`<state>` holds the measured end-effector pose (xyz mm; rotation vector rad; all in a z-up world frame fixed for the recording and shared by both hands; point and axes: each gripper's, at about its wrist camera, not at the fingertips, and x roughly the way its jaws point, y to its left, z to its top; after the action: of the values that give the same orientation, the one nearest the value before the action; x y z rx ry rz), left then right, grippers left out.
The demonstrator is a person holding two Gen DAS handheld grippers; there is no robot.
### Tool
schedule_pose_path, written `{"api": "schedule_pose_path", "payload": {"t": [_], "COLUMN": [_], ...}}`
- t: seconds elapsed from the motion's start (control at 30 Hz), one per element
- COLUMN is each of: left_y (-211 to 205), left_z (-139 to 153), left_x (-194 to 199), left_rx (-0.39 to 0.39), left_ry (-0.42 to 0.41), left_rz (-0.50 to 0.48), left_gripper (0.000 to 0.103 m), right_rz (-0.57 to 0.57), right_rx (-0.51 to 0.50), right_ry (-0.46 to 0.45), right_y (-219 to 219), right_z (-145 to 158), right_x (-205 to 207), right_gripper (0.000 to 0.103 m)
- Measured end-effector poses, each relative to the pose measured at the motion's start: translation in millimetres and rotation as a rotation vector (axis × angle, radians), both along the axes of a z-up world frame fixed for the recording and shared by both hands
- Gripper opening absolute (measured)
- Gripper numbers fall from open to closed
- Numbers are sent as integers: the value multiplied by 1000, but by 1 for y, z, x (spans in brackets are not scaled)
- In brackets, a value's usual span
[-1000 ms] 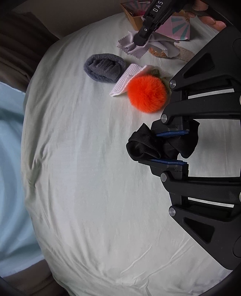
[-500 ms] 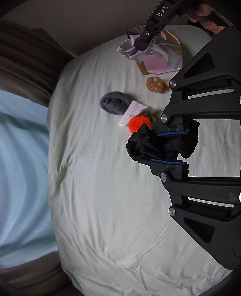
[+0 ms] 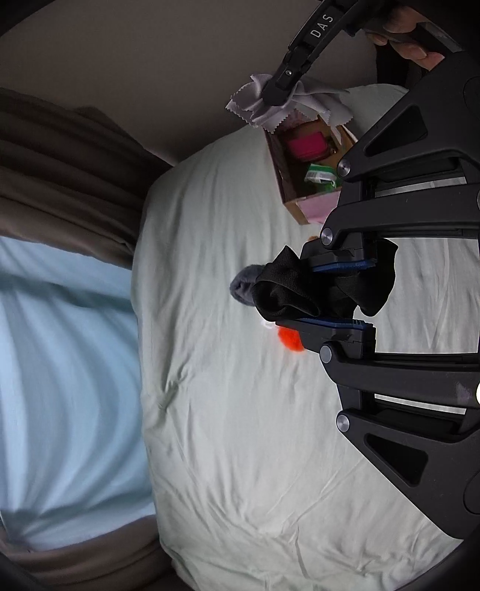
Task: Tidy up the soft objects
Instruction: 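Carry the scrunchie and grey cloth into the cardboard box and release both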
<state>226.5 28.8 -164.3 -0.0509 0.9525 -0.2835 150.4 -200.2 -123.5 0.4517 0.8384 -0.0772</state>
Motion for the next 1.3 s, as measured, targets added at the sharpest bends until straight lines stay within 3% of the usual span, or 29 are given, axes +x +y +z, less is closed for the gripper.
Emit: {"api": "schedule_pose_path", "payload": {"t": [0.23, 0.53, 0.83, 1.3], "left_y": [-76, -196, -280, -360], "left_z": [8, -26, -86, -222], "left_x": [-25, -36, -17, 35], "left_rx": [-9, -10, 41, 132], "left_ry": [-5, 52, 144, 376], "left_rz": [34, 48, 45, -45], "left_gripper": [17, 17, 17, 17], "right_rz": [50, 101, 125, 138], "right_rx": [-28, -48, -23, 48], "right_ry": [-11, 42, 174, 366], "right_y": [-67, -170, -251, -291], "right_z": [16, -8, -74, -191], "right_x": [-12, -13, 13, 61], "right_gripper": [13, 13, 13, 13]}}
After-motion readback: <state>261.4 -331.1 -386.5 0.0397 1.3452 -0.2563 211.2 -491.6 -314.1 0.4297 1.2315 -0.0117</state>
